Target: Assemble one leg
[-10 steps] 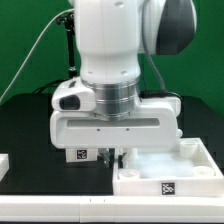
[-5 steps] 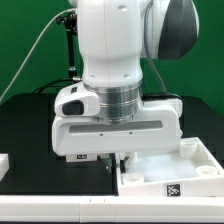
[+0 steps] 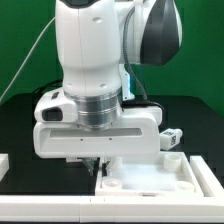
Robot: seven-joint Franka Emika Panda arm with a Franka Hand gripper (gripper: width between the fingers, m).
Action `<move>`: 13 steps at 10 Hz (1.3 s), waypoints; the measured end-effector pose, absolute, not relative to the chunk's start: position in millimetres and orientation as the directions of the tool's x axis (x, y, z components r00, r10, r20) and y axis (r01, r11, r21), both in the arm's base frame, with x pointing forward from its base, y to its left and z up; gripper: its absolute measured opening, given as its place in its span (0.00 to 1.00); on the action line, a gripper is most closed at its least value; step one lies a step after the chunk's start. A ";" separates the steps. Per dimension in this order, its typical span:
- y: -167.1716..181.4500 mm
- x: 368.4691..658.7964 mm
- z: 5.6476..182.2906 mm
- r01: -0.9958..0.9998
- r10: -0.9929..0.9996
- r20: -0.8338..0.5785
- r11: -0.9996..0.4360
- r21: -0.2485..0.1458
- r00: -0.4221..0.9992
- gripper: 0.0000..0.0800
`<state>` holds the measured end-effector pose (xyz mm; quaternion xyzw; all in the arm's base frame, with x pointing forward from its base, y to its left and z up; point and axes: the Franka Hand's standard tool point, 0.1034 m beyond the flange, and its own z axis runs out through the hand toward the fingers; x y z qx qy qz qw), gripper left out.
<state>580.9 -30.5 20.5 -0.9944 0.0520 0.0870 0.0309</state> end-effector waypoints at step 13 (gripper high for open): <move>-11.7 552.2 67.9 -0.133 -0.124 -0.250 -0.991 -0.020 0.960 0.77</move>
Offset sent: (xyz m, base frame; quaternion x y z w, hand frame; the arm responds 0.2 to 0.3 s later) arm 0.0120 0.0219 -0.0057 0.0034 0.0225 0.0019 0.9997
